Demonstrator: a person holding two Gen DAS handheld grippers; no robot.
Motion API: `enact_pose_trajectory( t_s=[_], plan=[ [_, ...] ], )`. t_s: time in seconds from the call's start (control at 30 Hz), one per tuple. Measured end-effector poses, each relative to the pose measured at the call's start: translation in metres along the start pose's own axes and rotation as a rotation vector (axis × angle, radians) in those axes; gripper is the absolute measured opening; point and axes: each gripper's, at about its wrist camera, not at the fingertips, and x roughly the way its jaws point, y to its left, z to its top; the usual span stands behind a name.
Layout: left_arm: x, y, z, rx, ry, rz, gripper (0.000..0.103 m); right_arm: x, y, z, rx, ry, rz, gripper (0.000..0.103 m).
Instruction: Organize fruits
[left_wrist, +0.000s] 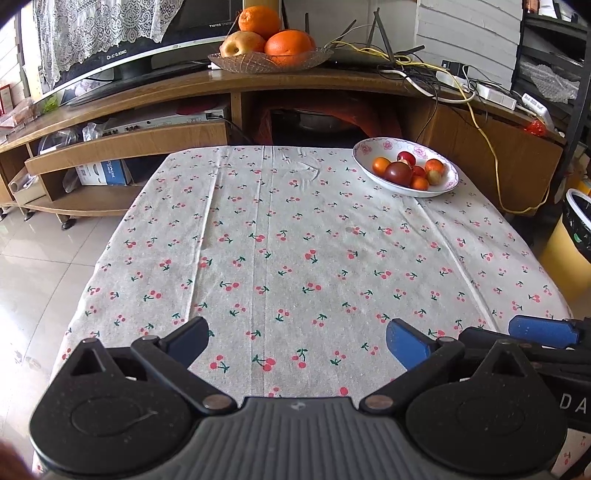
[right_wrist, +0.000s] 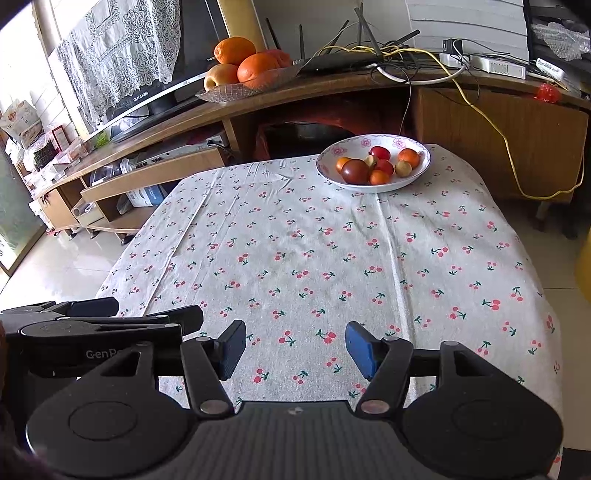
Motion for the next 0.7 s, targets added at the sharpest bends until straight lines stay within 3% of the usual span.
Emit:
enact_pose_trajectory(
  t_s=[0.7],
  plan=[
    [-0.003,-0.003,-0.0039,0.031,-0.035,0.024,0.103,-0.0006,0.0035,-0.0031,-0.013,-0.008,-0.014,0.056]
  ],
)
